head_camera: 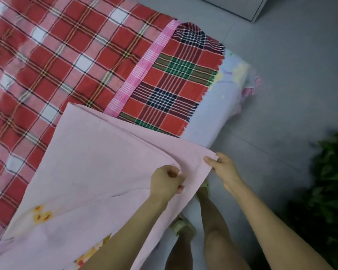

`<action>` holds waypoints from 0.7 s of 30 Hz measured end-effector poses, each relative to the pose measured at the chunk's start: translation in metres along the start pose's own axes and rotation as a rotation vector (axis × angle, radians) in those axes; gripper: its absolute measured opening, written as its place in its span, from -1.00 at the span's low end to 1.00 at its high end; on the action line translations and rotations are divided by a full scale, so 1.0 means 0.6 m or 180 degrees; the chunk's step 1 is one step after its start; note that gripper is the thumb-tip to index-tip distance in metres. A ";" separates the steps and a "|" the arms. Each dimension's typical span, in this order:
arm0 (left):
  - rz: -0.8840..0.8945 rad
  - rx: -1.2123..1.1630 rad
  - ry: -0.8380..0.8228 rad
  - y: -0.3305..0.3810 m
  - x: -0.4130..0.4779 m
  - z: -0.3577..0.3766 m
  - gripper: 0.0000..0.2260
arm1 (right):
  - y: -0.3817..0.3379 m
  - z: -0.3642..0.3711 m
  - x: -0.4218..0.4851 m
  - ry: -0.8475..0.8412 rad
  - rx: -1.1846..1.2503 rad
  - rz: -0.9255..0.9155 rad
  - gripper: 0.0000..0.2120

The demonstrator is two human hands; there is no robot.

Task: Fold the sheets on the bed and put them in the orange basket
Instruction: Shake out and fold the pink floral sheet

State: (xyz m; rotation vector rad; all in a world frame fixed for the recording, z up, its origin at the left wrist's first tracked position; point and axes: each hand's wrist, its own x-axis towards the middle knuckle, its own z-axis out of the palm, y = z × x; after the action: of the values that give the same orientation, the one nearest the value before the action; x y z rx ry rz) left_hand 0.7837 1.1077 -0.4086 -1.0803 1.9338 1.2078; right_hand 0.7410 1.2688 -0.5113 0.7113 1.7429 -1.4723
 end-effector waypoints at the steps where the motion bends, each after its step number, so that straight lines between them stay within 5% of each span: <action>1: 0.0067 0.0014 0.0013 0.001 -0.003 -0.003 -0.67 | -0.001 0.002 -0.010 0.0133 -0.0217 -0.0204 -0.88; 6: 0.0347 0.0082 0.0069 -0.003 -0.035 -0.019 -0.73 | -0.007 0.035 -0.110 0.0668 -0.1434 -0.1362 -0.70; 10: 0.0205 -0.0606 0.0040 -0.024 -0.053 -0.039 -0.78 | -0.005 0.078 -0.171 0.0651 -0.2184 -0.2049 -0.88; 21: 0.0132 -0.1071 0.0074 -0.067 -0.098 -0.079 -0.80 | -0.001 0.156 -0.255 0.0318 -0.2656 -0.2498 -0.71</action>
State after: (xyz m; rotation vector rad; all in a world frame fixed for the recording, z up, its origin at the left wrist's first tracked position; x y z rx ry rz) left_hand 0.8435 1.0732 -0.3583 -1.2298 1.8180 1.5905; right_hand 0.8457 1.1837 -0.3932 -0.3892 2.5974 -0.9545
